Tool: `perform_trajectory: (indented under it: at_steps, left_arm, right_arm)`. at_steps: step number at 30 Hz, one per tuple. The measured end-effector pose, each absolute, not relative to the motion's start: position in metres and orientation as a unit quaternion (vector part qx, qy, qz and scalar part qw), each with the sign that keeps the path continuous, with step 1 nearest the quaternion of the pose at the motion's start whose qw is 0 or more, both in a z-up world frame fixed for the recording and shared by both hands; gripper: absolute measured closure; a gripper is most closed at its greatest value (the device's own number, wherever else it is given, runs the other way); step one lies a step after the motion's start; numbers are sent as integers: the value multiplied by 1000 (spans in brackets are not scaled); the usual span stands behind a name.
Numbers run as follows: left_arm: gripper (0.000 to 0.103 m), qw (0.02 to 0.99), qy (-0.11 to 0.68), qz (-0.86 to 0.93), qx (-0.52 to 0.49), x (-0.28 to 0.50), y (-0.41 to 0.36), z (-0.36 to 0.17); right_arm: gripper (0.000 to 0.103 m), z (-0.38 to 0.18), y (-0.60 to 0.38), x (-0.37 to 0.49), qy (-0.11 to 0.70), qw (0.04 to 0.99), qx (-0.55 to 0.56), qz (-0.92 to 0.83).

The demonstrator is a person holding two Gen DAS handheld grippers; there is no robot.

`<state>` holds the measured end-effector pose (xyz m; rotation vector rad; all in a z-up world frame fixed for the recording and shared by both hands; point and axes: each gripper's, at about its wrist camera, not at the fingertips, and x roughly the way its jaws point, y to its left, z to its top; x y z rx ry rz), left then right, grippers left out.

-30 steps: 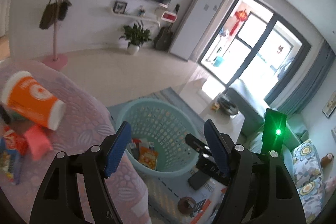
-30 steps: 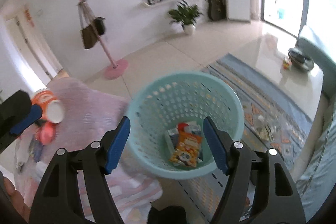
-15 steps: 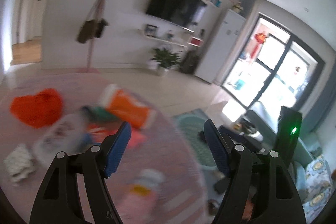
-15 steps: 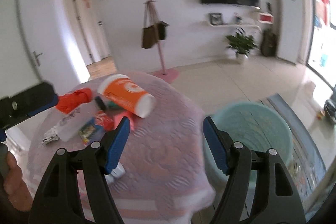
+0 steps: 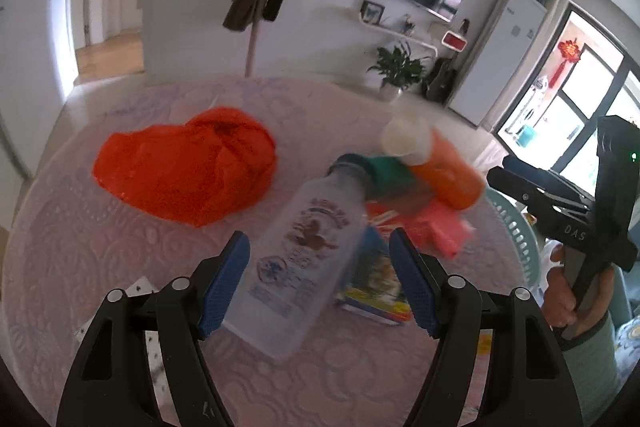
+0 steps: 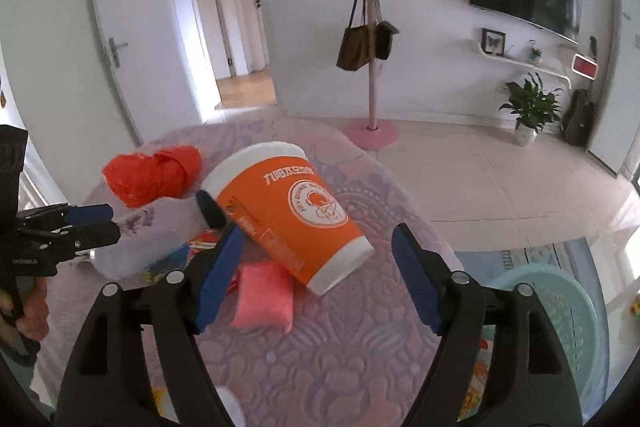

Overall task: Collect trash
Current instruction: 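Grasp the orange cup with the right tool while the left tool grasps the milk bottle, then carry both items over the blue basket and open both tools to drop them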

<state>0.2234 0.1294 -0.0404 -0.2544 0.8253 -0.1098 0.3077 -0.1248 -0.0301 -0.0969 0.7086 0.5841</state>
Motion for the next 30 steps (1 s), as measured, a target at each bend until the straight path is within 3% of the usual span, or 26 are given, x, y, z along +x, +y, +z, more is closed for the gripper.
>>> perform_trajectory:
  at_steps: [6, 13, 14, 19, 30]
  left_arm:
    - [28, 897, 427, -62, -92, 246, 125, -48]
    - [33, 881, 466, -49, -64, 258, 114, -60]
    - [35, 880, 468, -50, -67, 257, 114, -61]
    - [44, 874, 476, -52, -85, 247, 115, -65]
    - [50, 896, 423, -61, -121, 211, 111, -46]
  right_arm:
    - [22, -43, -98, 331, 360, 868, -75, 332]
    - [23, -57, -82, 353, 402, 838, -87, 359]
    - [24, -59, -84, 353, 408, 833, -79, 366]
    - [54, -66, -89, 347, 432, 822, -68, 365]
    - [55, -38, -127, 304, 385, 851, -9, 356]
